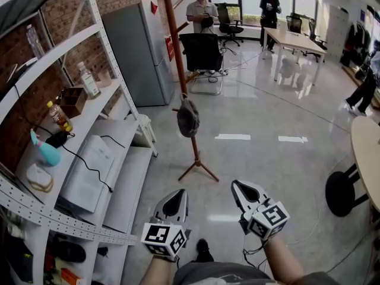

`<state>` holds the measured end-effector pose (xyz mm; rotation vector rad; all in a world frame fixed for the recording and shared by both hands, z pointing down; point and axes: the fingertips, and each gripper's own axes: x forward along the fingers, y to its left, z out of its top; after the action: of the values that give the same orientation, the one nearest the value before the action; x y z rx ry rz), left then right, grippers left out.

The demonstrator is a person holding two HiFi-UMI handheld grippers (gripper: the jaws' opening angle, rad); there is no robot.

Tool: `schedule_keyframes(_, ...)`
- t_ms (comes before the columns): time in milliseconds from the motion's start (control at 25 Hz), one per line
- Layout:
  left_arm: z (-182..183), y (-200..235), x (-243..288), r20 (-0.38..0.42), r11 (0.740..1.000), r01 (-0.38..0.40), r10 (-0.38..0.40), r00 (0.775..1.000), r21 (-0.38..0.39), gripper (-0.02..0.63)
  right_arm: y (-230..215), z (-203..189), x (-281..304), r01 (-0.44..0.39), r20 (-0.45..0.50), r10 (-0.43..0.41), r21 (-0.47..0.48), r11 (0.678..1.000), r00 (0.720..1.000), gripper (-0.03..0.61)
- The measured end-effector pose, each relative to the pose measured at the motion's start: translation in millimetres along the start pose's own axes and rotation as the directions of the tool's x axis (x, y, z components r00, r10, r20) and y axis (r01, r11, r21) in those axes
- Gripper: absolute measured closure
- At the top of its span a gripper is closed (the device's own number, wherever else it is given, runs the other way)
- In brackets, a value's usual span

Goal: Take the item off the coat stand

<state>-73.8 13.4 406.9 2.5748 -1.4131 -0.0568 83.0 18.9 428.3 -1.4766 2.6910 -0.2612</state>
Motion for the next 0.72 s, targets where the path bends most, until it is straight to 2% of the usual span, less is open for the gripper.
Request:
schedule_keyframes(160,4,27,20,-0.013,1.0,0.02,-0.019,1.0,0.003,0.606,2,12,44,-0.003,0.016,0.002,0.04,0.999,1.0,0.57)
schedule_keyframes(360,7,60,44,-0.022,0.999,0.04,-0.04,0.999,-0.017,0.606,-3,7,90,0.013,0.015,-0.013,0.026,1.0,1.0,0.569)
schedule_keyframes(720,1,91,77,-0.047,0.994,0.089,-0.092,0.995,-0.059,0.606,-19,-4,125,0.072,-0.036,-0.071,0.008,0.997,0.997,0.569)
